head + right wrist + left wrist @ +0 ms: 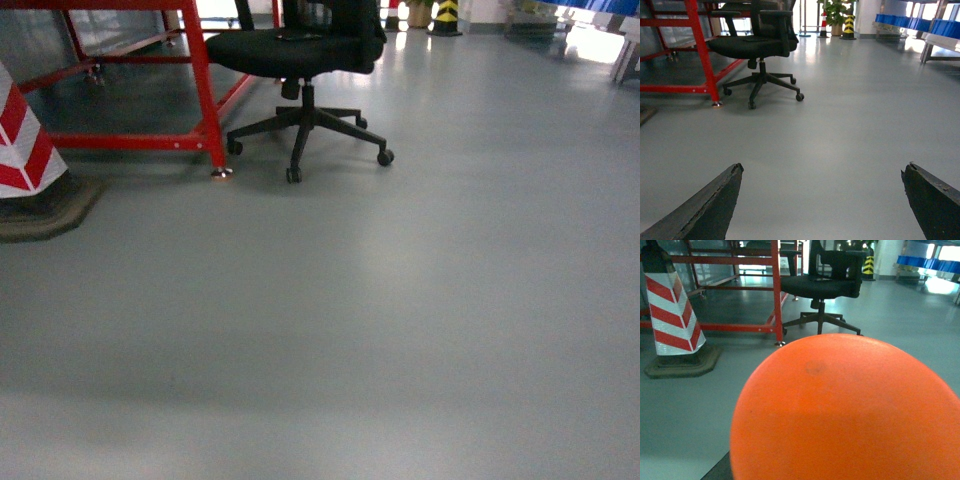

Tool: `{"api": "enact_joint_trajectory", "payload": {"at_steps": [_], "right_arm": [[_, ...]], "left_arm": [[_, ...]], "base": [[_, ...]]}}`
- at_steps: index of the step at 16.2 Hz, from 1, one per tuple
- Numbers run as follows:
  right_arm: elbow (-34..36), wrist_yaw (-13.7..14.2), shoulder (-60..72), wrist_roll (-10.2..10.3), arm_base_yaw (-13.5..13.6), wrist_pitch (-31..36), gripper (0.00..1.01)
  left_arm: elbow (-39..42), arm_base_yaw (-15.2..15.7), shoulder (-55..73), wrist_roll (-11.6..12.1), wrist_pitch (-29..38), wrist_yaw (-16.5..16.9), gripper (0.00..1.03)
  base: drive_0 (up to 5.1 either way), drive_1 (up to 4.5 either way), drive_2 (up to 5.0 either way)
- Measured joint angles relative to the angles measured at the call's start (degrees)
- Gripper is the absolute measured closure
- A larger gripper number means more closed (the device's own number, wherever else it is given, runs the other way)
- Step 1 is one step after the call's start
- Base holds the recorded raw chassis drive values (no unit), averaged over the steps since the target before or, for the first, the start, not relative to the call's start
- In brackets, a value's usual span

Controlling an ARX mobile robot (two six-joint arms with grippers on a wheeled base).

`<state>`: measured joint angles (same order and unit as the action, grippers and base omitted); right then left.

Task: Pick capacitor and pack into box

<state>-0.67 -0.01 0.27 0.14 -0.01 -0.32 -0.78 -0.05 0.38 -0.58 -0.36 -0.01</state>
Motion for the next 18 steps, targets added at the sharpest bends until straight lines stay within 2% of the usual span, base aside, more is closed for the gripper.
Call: {"api": "enact_joint_trajectory", "payload": {"at_steps": [18], "right_arm": [[0.0,0.0,0.0,0.0,0.0,0.1,0.03]], "left_arm": [[0.0,0.0,0.0,0.0,0.0,-0.1,0.59]], "base": [[-4.9,2.43,2.4]]}}
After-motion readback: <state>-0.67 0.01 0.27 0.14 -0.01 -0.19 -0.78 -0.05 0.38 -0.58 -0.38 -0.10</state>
